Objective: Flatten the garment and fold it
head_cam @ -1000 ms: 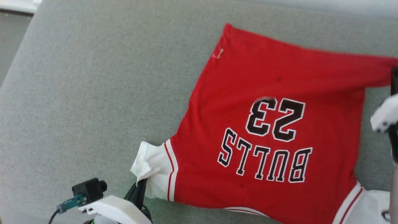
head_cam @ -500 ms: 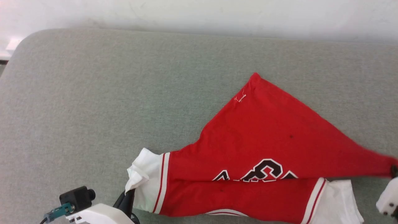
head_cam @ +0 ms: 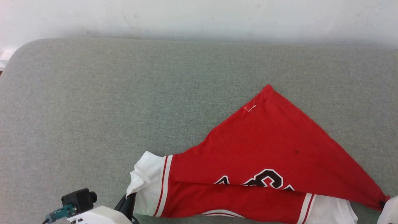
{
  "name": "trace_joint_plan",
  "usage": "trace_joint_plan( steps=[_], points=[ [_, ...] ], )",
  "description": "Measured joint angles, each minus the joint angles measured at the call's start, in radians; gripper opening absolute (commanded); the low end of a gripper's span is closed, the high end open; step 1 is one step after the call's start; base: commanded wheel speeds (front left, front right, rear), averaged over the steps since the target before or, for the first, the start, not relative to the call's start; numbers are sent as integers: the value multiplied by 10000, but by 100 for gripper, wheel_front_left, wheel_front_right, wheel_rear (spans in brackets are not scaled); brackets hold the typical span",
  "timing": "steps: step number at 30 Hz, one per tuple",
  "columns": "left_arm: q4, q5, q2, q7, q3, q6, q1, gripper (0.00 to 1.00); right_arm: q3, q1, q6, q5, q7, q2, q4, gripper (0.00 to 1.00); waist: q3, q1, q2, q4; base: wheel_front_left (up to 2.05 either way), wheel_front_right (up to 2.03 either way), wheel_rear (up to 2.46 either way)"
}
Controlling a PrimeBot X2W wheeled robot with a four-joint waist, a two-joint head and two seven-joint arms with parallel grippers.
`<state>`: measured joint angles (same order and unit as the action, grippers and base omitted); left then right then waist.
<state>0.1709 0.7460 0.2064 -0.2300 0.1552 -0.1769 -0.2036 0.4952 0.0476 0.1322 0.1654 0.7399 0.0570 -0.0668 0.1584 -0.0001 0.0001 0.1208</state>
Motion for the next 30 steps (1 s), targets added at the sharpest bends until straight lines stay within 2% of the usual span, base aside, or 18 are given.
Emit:
trace_joint_plan(
  steps=[1, 6, 12, 17, 20, 22, 30],
  points=[
    [0, 0, 19, 0, 2, 0, 0, 0, -8, 25, -6, 4, -159, -4, 54, 100, 6, 0, 0, 20, 0, 0, 0],
    [25, 2, 48, 0, 40, 2, 3, 0, -337, -427, -6, -86, -2755, -40, 602, 100, 110, 1, 0, 151, 0, 0, 0],
    [23, 6, 21, 2, 90, 6, 30, 0, -2215, -1698, -6, -431, -5361, 38, 702, 100, 274, 2, 0, 287, 0, 0, 0],
    [-6, 10, -21, 21, 153, 90, 226, 0, -4086, -3144, -6, -393, -6700, 826, -372, 100, 496, 1, 0, 421, 0, 0, 0],
    [-44, 13, -79, 102, 184, 173, 342, 0, -4916, -4118, -6, -389, -6763, 1244, -1450, 100, 664, 2, 0, 527, 0, 0, 0],
    [-109, 21, -107, 111, 230, 186, 456, 0, -5365, -4822, -6, -399, -6427, 1423, -2226, 100, 787, 2, 0, 616, 0, 0, 0],
    [-541, 46, -326, 334, 456, 453, 848, 0, -6195, -7169, -6, -640, -3983, 1609, -4886, 100, 1303, 2, 0, 1158, 0, 0, 0]
  ],
)
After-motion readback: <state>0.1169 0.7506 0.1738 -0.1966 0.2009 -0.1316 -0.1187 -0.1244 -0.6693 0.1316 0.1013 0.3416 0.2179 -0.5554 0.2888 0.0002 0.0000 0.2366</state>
